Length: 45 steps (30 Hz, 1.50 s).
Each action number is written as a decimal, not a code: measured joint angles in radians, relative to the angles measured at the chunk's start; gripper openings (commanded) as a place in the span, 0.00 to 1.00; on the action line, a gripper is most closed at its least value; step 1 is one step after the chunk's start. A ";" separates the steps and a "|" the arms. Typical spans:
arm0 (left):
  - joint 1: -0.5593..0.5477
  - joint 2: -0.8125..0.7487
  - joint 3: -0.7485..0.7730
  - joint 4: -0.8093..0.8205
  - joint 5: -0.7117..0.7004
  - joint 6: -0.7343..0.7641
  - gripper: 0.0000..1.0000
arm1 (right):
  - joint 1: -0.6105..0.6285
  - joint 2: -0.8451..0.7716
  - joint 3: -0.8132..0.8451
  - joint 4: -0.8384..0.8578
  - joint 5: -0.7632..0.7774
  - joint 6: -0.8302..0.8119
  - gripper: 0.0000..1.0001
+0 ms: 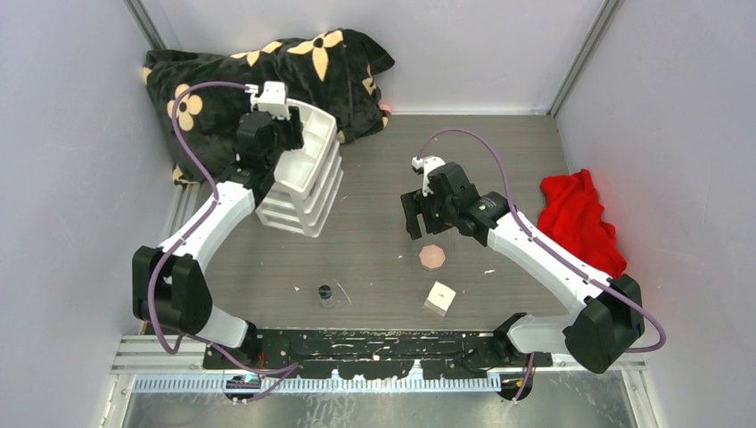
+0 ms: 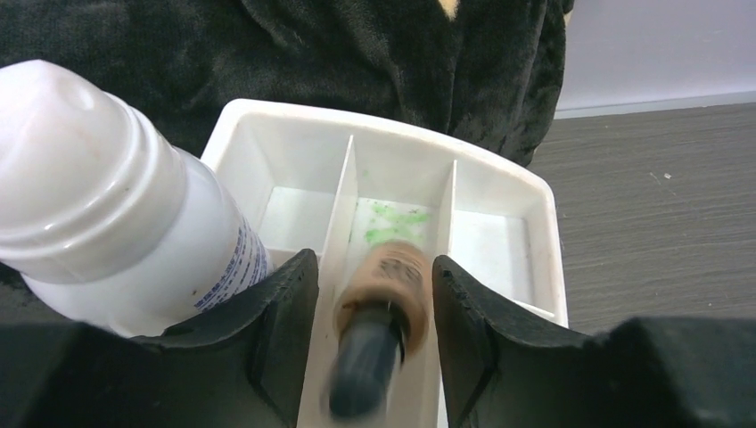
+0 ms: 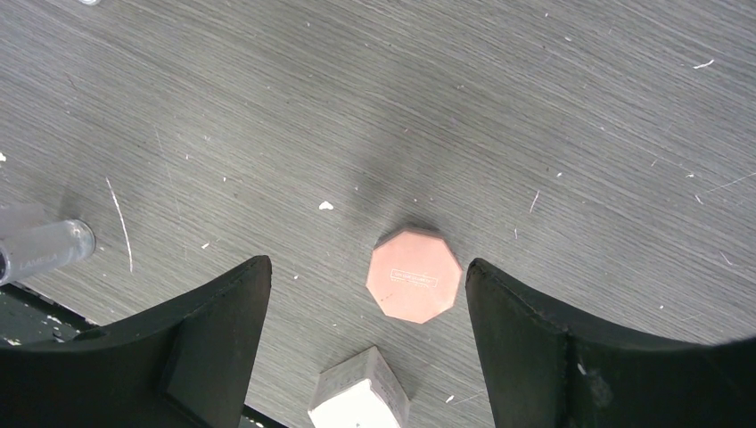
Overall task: Organize the makeup
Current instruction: Place the makeup in the storage box.
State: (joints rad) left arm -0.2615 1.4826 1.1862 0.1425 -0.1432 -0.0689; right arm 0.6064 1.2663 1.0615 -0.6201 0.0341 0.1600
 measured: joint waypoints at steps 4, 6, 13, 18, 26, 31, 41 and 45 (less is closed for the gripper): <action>0.000 -0.005 -0.003 -0.003 0.006 -0.002 0.52 | 0.000 0.000 -0.002 0.000 -0.003 0.000 0.84; 0.000 -0.008 -0.005 -0.004 0.006 -0.002 0.52 | 0.000 0.000 -0.003 0.000 -0.003 0.000 0.84; 0.000 -0.019 -0.005 -0.027 0.006 -0.002 0.54 | 0.000 0.000 -0.009 0.001 -0.007 0.000 0.84; 0.000 -0.064 -0.024 -0.069 0.010 -0.002 0.57 | 0.000 0.004 -0.011 0.004 -0.014 0.000 0.84; 0.000 -0.250 -0.084 -0.187 0.009 -0.002 0.62 | 0.000 0.011 -0.012 0.008 -0.017 0.000 0.84; 0.000 -0.356 -0.085 -0.223 0.010 0.004 0.61 | 0.000 0.011 -0.011 0.010 -0.012 -0.004 0.80; 0.000 -0.554 -0.119 -0.321 0.035 0.002 0.43 | 0.000 0.086 0.117 0.008 0.018 -0.039 0.52; 0.000 -0.626 -0.148 -0.383 0.037 -0.002 0.35 | 0.000 0.185 0.275 0.015 0.014 -0.054 0.40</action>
State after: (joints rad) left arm -0.2615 0.8566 1.0382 -0.2409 -0.1066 -0.0708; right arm 0.6064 1.4509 1.3365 -0.6052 0.0486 0.1062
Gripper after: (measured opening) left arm 0.387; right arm 0.439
